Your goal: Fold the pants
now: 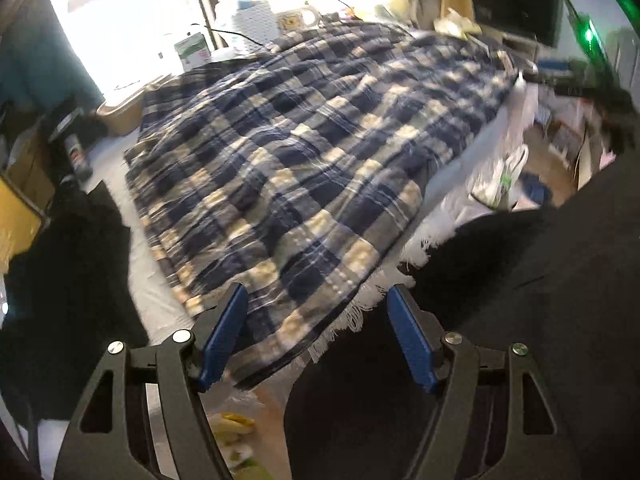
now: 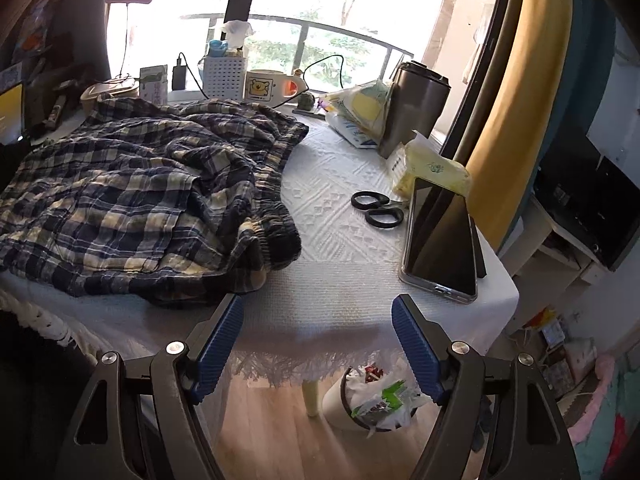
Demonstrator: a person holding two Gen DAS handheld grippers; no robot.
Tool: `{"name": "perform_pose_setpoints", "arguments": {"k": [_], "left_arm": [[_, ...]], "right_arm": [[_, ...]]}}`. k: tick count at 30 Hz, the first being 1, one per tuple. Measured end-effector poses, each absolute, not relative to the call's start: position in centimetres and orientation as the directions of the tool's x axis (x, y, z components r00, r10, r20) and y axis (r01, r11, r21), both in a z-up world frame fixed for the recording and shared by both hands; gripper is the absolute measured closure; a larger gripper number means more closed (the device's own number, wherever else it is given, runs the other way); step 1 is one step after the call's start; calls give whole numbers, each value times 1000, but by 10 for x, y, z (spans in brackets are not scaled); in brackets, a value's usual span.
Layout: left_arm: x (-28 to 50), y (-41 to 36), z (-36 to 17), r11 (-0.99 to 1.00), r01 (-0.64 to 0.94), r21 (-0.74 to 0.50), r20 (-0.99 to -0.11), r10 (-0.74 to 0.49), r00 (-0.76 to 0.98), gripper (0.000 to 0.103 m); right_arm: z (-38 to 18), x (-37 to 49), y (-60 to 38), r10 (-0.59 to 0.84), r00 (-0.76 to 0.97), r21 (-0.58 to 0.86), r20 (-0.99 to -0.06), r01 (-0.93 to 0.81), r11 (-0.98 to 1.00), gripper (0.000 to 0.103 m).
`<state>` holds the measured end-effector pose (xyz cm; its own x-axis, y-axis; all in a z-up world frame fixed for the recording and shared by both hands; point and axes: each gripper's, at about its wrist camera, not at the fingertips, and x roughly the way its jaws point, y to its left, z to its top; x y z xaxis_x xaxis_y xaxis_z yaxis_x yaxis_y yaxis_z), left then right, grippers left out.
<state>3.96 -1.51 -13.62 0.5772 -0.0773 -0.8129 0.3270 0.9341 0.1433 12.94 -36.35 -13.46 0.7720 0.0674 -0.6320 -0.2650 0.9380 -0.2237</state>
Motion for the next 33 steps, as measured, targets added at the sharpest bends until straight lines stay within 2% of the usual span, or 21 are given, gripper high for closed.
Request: {"name": "perform_pose_setpoints", "arguments": {"k": [3,5,6,10,13,19,25,27,28,29,31,32,33], "left_arm": [[44,-9,-139,940,290,179,-806,-29,591,32],[45,0,-135,949,277,149,-801,-48,597,45],[45,6,-133,956,266,125,-801,-61,595,48],[47,23,-124,976,200,88,-778,-58,626,77],[51,30,-120,986,154,70,-755,-48,654,88],[62,25,-136,982,179,67,-780,-60,623,88],[59,29,-138,984,165,59,-753,-65,655,87],[58,30,-138,987,151,58,-743,-58,667,92],[57,30,-137,988,141,57,-736,-54,675,100],[56,31,-135,991,127,52,-725,-50,687,101],[55,32,-130,992,117,38,-710,-55,702,101],[54,33,-127,993,113,35,-703,-56,709,101],[53,33,-123,993,112,28,-693,-61,718,101]], "right_arm": [[-136,128,-363,77,774,-223,-628,-274,935,23],[-138,127,-364,80,772,-228,-630,-282,932,23],[-139,127,-364,80,771,-231,-632,-286,930,22],[-148,128,-363,62,768,-265,-637,-293,919,22],[-154,126,-352,26,787,-347,-617,-301,888,22],[-155,125,-313,73,833,-472,-549,-381,795,20],[-163,132,-292,70,855,-607,-514,-420,675,18],[-161,138,-293,91,849,-583,-521,-431,689,18],[-162,141,-294,103,841,-563,-531,-441,699,18],[-161,144,-295,121,833,-538,-540,-452,712,19],[-161,148,-295,155,809,-482,-568,-478,734,40],[-161,150,-294,161,801,-464,-576,-483,743,66],[-162,150,-293,164,801,-457,-576,-481,748,82]]}}
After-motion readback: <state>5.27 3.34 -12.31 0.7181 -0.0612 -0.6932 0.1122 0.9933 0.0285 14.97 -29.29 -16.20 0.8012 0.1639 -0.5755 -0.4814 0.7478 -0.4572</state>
